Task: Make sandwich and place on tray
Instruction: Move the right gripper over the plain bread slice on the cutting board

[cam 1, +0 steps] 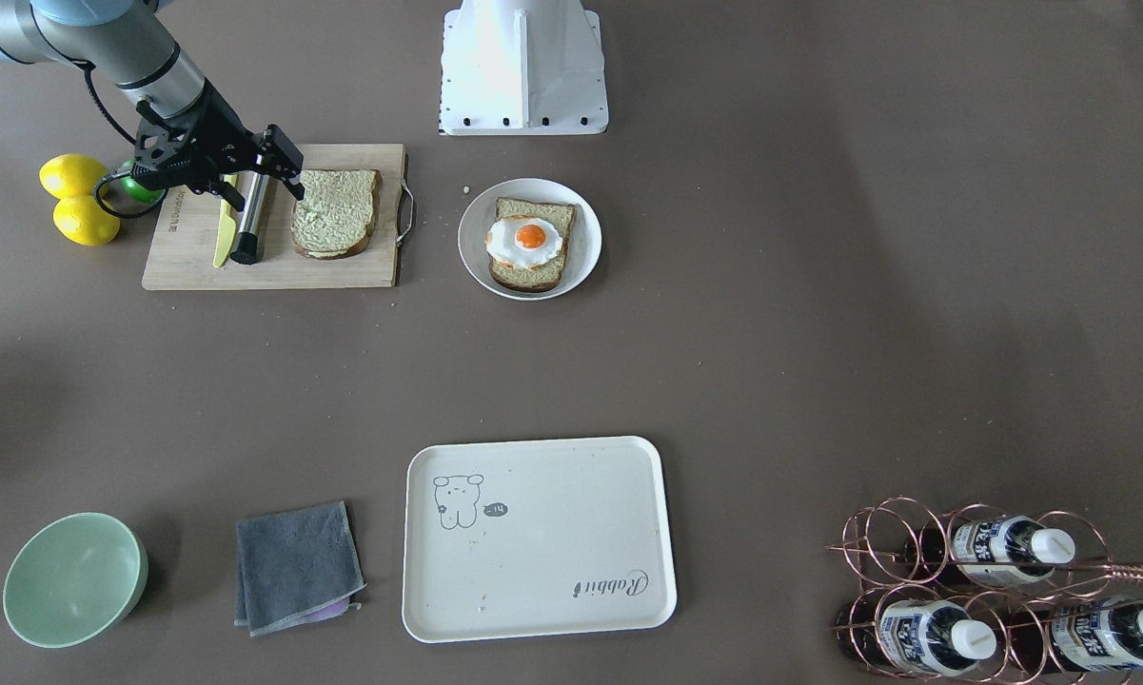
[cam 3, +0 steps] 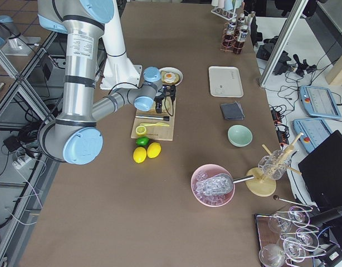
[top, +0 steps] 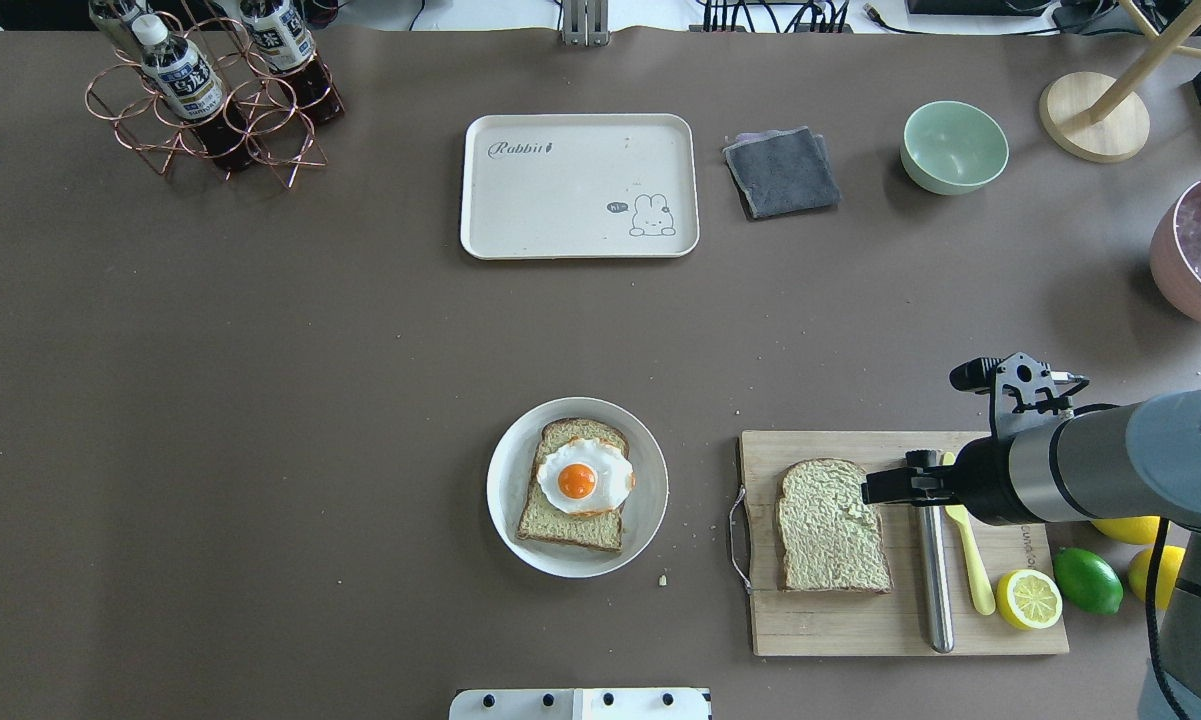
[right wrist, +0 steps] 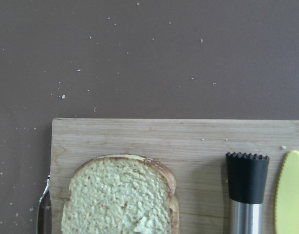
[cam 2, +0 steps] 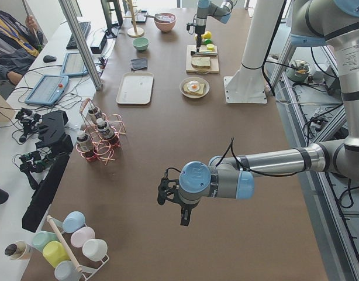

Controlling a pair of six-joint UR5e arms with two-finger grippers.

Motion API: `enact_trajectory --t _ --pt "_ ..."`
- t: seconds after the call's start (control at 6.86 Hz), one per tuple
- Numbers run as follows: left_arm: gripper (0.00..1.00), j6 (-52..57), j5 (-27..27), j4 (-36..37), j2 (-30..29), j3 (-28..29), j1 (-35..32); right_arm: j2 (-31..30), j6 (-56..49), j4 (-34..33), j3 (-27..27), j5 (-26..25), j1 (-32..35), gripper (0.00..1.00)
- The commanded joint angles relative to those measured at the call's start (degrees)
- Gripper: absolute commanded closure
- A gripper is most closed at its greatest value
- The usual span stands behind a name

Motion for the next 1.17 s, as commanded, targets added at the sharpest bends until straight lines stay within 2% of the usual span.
enact_trajectory --t 0.0,0.15,0.29,1.02 --pt "0.03 0.1 -0.1 0.0 0.2 0.1 0.0 2.8 1.1 -4.2 -0.3 -3.7 -4.7 0.18" --pt "0.03 0.1 0.0 0.1 0.2 0.1 0.0 3.2 2.2 -5.5 0.1 -4.2 -5.6 0.27" --pt "0.03 0.1 0.0 0.0 0.2 0.2 0.0 2.8 2.1 -5.5 0.1 -3.9 -5.7 0.31" --pt "0.03 0.1 -0.1 0.0 0.2 0.3 0.0 2.5 2.2 -5.7 -1.0 -1.6 -6.1 0.34"
